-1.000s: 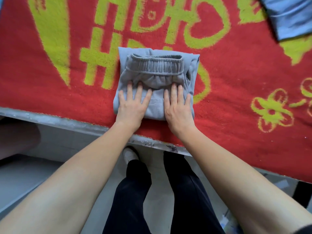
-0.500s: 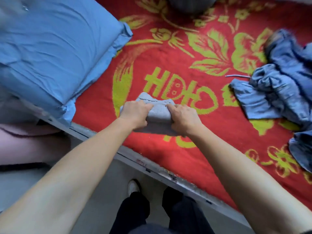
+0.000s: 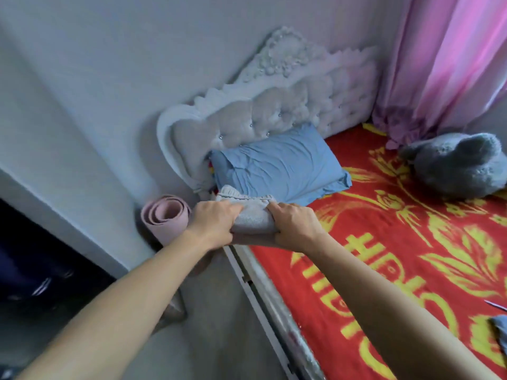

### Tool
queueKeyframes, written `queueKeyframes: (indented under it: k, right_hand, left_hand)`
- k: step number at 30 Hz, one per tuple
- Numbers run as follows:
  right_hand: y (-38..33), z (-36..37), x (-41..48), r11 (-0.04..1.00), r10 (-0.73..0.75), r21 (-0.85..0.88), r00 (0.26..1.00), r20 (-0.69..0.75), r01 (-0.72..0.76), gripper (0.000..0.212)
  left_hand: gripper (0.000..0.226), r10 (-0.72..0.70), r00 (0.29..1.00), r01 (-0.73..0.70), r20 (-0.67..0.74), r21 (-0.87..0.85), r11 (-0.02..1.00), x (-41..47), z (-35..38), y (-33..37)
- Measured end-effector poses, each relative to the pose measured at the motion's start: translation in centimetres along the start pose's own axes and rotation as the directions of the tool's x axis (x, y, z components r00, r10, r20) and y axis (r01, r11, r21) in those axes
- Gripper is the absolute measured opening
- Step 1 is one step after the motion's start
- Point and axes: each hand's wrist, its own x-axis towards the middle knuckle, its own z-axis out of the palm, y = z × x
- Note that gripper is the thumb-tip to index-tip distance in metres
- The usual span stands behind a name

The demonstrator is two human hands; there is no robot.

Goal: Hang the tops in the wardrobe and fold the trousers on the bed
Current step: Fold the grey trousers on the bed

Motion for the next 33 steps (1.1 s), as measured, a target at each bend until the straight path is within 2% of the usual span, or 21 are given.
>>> queueKeyframes:
  k: [3,6,7,13,17,19,23,26,33]
  right_hand:
    - [-7.2,-2.3,2.2,0.992,-0.12,-0.039,0.991,-0.06,0.117,0.084]
    - [-15.7,-4.0,3.9,0.973,-0.22,-0.102,0.969,-0.109,0.209,0.043]
    - [-19.1,-4.7,4.3,0.962,-0.257,-0.124,0.958,-0.13,0.242,0.039]
    - [-40.2,-8.8,5.9,0.889,-0.453,-0.166,0.876,-0.168,0.428,0.037]
    - [-51.8,-12.0,7.1,0.812,-0.582,-0.22,0.78,-0.23,0.541,0.04]
    - [-56.2,-13.6,8.0,0.777,-0.629,-0.25,0.73,-0.268,0.578,0.044]
    - [-62.4,-17.9,11.1,0.723,-0.69,-0.305,0.642,-0.334,0.619,0.033]
    - [-65.7,-22.2,14.7,0.702,-0.711,-0.35,0.583,-0.395,0.62,0.033]
    - [-70.4,-33.9,25.4,0.687,-0.702,-0.467,0.343,-0.624,0.557,0.029]
  left_hand:
    - [0.066,-0.109,0.991,0.108,-0.074,-0.013,0.994,-6.2,-2.4,-5.8]
    - [0.059,-0.219,0.965,0.222,-0.143,0.006,0.975,-13.6,-4.2,-12.0]
    - [0.056,-0.26,0.953,0.266,-0.157,0.015,0.964,-16.4,-4.8,-14.3]
    - [0.055,-0.462,0.848,0.492,-0.259,0.06,0.869,-34.0,-8.0,-27.3]
    - [0.049,-0.559,0.757,0.619,-0.338,0.096,0.78,-43.5,-11.0,-33.8]
    - [0.048,-0.573,0.72,0.656,-0.392,0.116,0.746,-46.7,-12.7,-36.5]
    - [0.047,-0.576,0.668,0.706,-0.471,0.157,0.691,-49.9,-17.1,-41.8]
    - [0.043,-0.558,0.622,0.746,-0.549,0.2,0.635,-50.2,-21.4,-46.2]
    - [0.045,-0.412,0.466,0.823,-0.782,0.213,0.526,-46.5,-32.2,-57.1]
